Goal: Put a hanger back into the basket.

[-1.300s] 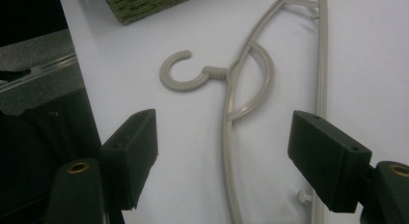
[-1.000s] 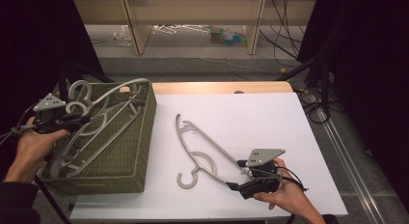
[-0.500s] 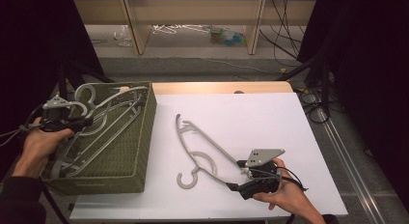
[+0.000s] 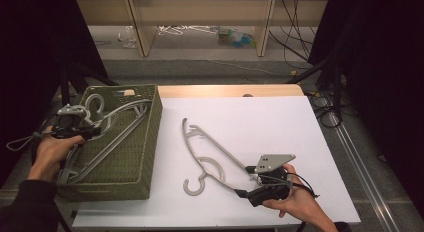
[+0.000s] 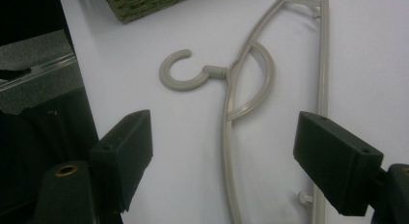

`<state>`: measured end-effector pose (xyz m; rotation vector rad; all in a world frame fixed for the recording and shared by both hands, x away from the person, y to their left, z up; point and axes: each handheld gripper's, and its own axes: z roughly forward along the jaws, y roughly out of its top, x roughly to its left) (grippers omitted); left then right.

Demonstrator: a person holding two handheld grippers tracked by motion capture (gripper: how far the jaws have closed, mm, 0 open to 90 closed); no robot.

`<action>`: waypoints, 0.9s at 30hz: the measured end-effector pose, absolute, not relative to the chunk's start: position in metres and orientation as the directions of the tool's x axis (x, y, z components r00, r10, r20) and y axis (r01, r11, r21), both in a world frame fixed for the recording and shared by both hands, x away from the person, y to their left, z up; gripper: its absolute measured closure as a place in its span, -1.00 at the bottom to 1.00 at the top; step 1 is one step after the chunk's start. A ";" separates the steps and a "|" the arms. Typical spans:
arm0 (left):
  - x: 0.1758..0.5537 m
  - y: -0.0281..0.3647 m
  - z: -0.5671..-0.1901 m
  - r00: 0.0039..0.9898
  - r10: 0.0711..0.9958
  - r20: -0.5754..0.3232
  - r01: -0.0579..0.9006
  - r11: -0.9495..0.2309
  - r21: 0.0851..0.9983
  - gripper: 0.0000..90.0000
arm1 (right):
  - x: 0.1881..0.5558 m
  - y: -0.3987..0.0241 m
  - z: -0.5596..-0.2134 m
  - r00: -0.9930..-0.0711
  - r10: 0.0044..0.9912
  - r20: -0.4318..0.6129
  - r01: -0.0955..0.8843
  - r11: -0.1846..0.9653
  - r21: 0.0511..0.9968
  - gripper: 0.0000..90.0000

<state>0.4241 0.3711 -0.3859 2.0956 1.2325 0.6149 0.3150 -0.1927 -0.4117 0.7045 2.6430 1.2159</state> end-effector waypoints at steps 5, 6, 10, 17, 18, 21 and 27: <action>0.425 0.370 -0.388 0.432 0.899 0.065 0.611 -0.345 0.712 0.73 | 0.315 -0.193 -0.412 -0.878 0.476 0.056 0.353 0.562 0.748 -0.49; 0.423 0.369 -0.389 0.400 0.916 0.043 0.623 -0.306 0.720 0.72 | 0.315 -0.193 -0.412 -0.878 0.476 0.057 0.354 0.562 0.747 -0.49; 0.424 0.373 -0.389 0.387 0.922 0.036 0.628 -0.292 0.722 0.70 | 0.315 -0.193 -0.412 -0.879 0.473 0.058 0.353 0.564 0.747 -0.48; 0.429 0.375 -0.399 0.409 0.911 0.052 0.651 -0.332 0.683 0.63 | 0.315 -0.193 -0.412 -0.878 0.475 0.055 0.351 0.564 0.747 -0.47; 0.431 0.377 -0.402 0.420 0.905 0.067 0.629 -0.343 0.698 0.62 | 0.315 -0.193 -0.412 -0.880 0.472 0.055 0.351 0.567 0.746 -0.47; 0.429 0.380 -0.400 0.403 0.913 0.061 0.652 -0.333 0.681 0.58 | 0.315 -0.193 -0.411 -0.879 0.474 0.056 0.352 0.564 0.747 -0.47; 0.420 0.385 -0.393 0.329 0.944 0.036 0.679 -0.263 0.686 0.61 | 0.315 -0.193 -0.412 -0.877 0.476 0.057 0.354 0.564 0.746 -0.47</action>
